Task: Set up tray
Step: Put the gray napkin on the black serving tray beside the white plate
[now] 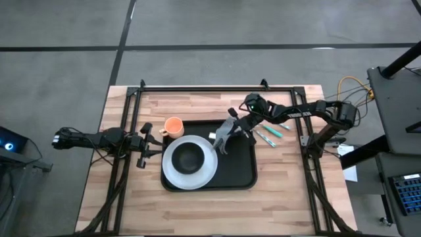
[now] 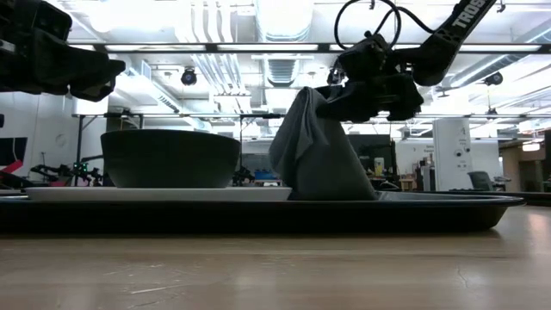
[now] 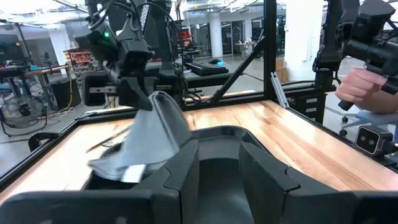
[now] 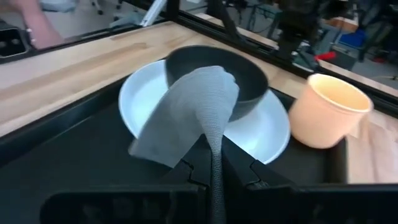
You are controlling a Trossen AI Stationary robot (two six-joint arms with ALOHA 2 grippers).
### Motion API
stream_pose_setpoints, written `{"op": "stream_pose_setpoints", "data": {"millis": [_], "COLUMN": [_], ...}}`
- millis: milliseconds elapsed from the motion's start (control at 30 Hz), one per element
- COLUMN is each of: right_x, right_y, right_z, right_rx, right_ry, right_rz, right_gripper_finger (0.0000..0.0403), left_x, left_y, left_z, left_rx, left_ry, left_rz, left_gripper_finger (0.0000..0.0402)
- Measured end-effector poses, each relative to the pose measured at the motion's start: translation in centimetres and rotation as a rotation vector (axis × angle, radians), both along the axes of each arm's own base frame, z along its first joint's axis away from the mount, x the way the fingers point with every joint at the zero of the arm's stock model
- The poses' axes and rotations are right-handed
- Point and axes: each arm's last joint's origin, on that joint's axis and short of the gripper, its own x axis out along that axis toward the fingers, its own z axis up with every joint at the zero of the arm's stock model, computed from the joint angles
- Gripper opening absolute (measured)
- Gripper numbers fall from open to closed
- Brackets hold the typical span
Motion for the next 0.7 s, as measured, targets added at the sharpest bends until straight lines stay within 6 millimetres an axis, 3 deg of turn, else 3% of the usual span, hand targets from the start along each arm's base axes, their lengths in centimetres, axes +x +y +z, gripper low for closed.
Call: {"op": "stream_pose_setpoints", "data": {"millis": [700], "right_x": [0.0], "right_y": [4.7], "right_z": [-1.5], "right_rx": [0.051], "right_ry": [0.070], "right_rz": [0.209], "right_gripper_finger": [0.0008], "left_x": [0.0], "left_y": [0.0], "left_z": [0.0], "left_rx": [0.000], "left_ry": [0.000], "left_rz": [0.000], "left_gripper_finger": [0.0096]}}
